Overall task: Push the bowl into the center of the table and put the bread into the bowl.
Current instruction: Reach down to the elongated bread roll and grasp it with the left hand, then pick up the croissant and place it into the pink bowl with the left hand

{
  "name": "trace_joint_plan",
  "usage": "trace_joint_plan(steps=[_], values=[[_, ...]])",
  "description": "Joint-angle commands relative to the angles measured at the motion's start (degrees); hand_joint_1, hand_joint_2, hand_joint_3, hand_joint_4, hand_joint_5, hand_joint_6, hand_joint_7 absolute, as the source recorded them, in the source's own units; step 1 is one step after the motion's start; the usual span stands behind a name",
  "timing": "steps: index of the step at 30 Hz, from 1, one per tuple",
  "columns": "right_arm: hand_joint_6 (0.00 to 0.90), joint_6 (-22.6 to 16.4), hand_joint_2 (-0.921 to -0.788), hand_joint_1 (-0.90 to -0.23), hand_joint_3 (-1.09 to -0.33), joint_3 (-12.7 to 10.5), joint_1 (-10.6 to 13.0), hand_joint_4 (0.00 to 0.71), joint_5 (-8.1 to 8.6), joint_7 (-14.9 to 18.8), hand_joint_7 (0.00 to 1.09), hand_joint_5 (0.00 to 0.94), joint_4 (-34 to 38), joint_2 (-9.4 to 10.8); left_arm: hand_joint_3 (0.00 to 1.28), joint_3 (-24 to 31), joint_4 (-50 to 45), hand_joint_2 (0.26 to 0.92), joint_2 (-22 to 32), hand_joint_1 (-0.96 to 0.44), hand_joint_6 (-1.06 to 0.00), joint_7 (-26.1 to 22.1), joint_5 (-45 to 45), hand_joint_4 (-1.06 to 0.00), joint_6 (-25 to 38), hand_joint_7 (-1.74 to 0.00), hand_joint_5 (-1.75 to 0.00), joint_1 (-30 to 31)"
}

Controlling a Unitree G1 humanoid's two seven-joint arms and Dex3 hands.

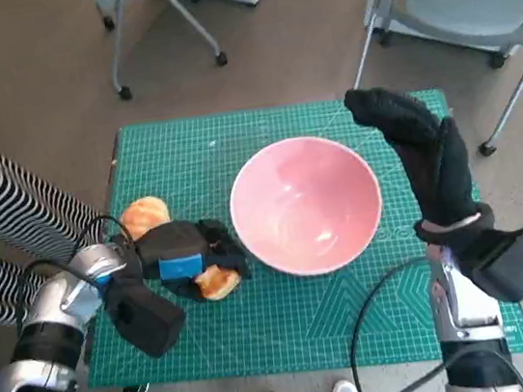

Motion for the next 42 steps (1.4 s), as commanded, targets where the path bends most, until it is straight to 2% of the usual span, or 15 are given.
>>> trace_joint_plan(steps=[1, 6, 12, 19, 24, 25, 28, 31, 37, 41, 42], values=[[-0.001, 0.6, -0.921, -0.704, -0.756, -0.2, 1.1, 0.175, 0.54, 0.1, 0.63, 0.001, 0.4, -0.1, 0.08, 3.1, -7.3, 0.920, 4.6, 0.00, -0.61, -6.8, -8.0, -0.67, 2.7, -1.23, -1.14, 1.9], [-0.001, 0.7, -0.921, -0.704, -0.757, -0.3, 1.1, 0.176, 0.72, 0.2, 0.62, 0.001, 0.4, -0.2, 0.07, 6.6, -18.2, 0.920, 7.5, 0.00, -0.64, -14.8, -18.5, -0.68, 10.0, -1.20, -1.13, 3.9], [-0.001, 0.7, -0.921, -0.704, -0.755, -0.6, 1.0, 0.176, 0.98, 0.4, 0.63, 0.001, 0.5, -0.3, 0.06, 10.7, -29.9, 0.920, 10.5, 0.00, -0.66, -20.9, -26.6, -0.68, 19.4, -1.18, -1.13, 4.6], [0.003, 0.7, -0.921, -0.691, -0.754, -0.9, 0.8, 0.181, 1.58, 0.6, 0.63, 0.003, 1.0, -0.3, 0.07, 15.4, -41.2, 0.920, 13.0, 0.00, -0.67, -24.4, -31.3, -0.64, 30.9, -1.17, -1.17, 3.0], [0.003, 0.7, -0.921, -0.687, -0.755, -0.9, 0.8, 0.181, 1.80, 0.7, 0.64, 0.003, 1.0, -0.4, 0.07, 16.7, -43.9, 0.920, 12.7, 0.00, -0.68, -25.4, -31.3, -0.63, 34.3, -1.16, -1.17, 3.3], [0.003, 0.7, -0.921, -0.687, -0.755, -0.9, 0.8, 0.181, 1.92, 0.7, 0.64, 0.003, 1.0, -0.5, 0.07, 17.9, -44.4, 0.920, 12.0, 0.00, -0.68, -25.7, -33.7, -0.63, 35.2, -1.16, -1.18, 1.8], [0.004, 0.8, -0.921, -0.687, -0.753, -1.0, 0.9, 0.185, 2.22, 0.7, 0.64, 0.005, 0.7, -0.5, 0.07, 20.4, -42.3, 0.919, 7.6, 0.00, -0.68, -26.2, -40.7, -0.63, 33.1, -1.14, -1.20, -2.9], [0.006, 0.8, -0.921, -0.689, -0.751, -1.2, 0.9, 0.187, 2.42, 0.8, 0.64, 0.006, 0.6, -0.6, 0.06, 20.6, -40.0, 0.911, 3.9, 0.00, -0.69, -26.1, -42.2, -0.67, 29.4, -1.13, -1.17, -6.2], [0.008, 0.7, -0.921, -0.691, -0.747, -1.3, 0.9, 0.191, 2.67, 1.0, 0.64, 0.007, 0.5, -0.6, 0.06, 18.9, -38.2, 0.902, -1.7, 0.00, -0.71, -23.8, -39.2, -0.70, 26.1, -1.11, -1.13, -10.7], [0.009, 0.6, -0.921, -0.693, -0.745, -1.5, 1.2, 0.190, 2.76, 0.9, 0.64, 0.006, 0.3, -0.6, 0.06, 16.7, -37.8, 0.904, -6.0, 0.00, -0.70, -19.3, -33.0, -0.70, 24.3, -1.08, -1.17, -13.0], [0.010, 0.6, -0.921, -0.693, -0.744, -1.5, 1.2, 0.189, 2.78, 0.9, 0.64, 0.005, 0.2, -0.6, 0.13, 16.4, -37.6, 0.863, -6.7, 0.00, -0.72, -18.3, -31.8, -0.70, 24.1, -1.03, -1.22, -13.3]])
